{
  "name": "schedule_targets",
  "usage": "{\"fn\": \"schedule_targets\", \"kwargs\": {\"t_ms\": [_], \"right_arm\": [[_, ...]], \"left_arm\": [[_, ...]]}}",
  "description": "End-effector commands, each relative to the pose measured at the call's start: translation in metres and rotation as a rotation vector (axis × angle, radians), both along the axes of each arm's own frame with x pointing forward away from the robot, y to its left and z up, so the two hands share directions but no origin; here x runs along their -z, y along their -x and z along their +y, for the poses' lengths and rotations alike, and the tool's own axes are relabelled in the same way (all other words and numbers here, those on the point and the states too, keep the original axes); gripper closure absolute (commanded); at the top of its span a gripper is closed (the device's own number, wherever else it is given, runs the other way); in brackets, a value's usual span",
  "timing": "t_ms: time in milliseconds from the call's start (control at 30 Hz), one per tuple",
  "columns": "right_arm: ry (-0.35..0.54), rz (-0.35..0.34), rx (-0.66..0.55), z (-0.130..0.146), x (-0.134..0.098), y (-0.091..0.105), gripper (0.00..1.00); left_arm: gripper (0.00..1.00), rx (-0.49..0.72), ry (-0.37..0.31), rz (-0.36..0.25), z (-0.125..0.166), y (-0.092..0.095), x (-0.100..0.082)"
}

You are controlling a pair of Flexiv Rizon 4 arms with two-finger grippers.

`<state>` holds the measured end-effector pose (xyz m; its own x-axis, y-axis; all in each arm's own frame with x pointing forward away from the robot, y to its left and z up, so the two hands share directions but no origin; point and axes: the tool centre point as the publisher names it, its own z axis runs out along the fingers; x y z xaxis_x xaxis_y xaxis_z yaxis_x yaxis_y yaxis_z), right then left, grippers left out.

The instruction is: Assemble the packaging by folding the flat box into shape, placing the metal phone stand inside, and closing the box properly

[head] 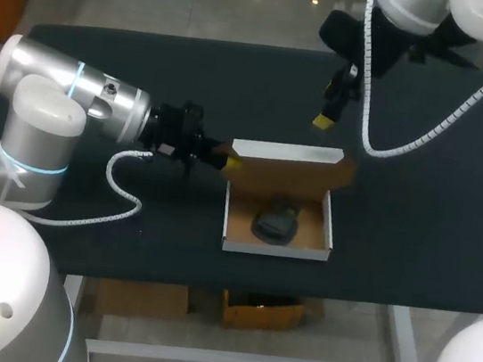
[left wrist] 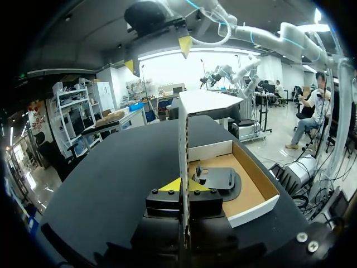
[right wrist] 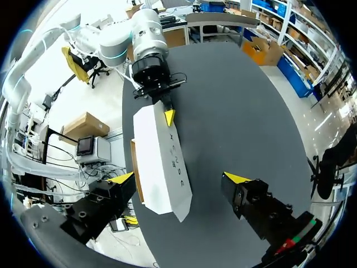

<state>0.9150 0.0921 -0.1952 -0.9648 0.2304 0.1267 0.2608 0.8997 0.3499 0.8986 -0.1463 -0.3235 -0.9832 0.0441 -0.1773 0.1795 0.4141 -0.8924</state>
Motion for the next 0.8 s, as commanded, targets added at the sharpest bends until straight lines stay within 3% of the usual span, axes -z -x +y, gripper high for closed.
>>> {"fn": "schedule_targets", "kwargs": {"t_ms": [33,200,533,667,800], "right_arm": [[0.006,0.042,0.059,-0.002,-0.002,-0.006,0.0],[0.006,0.115,0.199,-0.009,0.001,-0.005,0.0],[0.013,0.201,0.336,-0.011,0.009,0.002,0.0],[0.003,0.24,0.383,-0.012,0.013,0.005,0.0],[-0.019,0.273,0.408,-0.014,0.017,0.008,0.0]], "left_arm": [[1.0,0.004,-0.013,-0.033,-0.003,0.004,0.006],[1.0,0.014,-0.034,-0.102,-0.002,0.011,0.007],[1.0,0.017,-0.045,-0.24,0.004,0.025,0.014],[1.0,0.007,-0.085,-0.32,0.005,0.031,0.019],[1.0,0.005,-0.107,-0.362,0.003,0.036,0.024]]}}
